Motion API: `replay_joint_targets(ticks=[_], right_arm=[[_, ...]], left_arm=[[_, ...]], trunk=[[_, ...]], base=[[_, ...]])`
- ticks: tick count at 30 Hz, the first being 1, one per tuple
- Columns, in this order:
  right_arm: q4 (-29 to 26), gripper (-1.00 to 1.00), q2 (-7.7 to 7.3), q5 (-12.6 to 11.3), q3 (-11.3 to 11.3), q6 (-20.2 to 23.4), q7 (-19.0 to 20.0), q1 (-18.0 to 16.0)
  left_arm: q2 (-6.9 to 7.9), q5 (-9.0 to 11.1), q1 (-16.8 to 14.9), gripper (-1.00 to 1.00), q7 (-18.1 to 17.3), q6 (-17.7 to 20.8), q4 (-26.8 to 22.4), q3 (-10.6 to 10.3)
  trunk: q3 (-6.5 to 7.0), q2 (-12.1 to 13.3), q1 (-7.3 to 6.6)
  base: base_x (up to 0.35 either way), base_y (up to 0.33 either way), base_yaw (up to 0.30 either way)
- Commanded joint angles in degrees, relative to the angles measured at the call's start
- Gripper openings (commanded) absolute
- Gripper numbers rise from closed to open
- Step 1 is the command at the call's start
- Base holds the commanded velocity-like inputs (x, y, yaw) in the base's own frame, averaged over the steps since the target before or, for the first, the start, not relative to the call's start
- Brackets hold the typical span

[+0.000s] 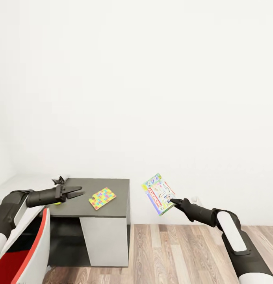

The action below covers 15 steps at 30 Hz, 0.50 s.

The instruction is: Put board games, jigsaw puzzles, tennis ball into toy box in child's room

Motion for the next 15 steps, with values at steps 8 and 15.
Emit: replay_joint_targets(ticks=[8,15], right_arm=[[-0.51,-1.00,-0.03,-0.43,-0.34,0.33,0.50,-0.01],[-0.74,-1.00,-0.06,-0.61,-0.32,0.34,0.76,-0.01]], left_arm=[[-0.11,-0.10,0.02,1.00,-0.15,0.44,0.05,-0.14],[-0.18,-0.10,0.11,1.00,0.06,0.35,0.10,-0.13]], trunk=[[-0.05,-0.05,0.02],[-0.05,-0.05,0.02]], base=[[0.000,0.000,0.069],[0.000,-0.018,0.003]])
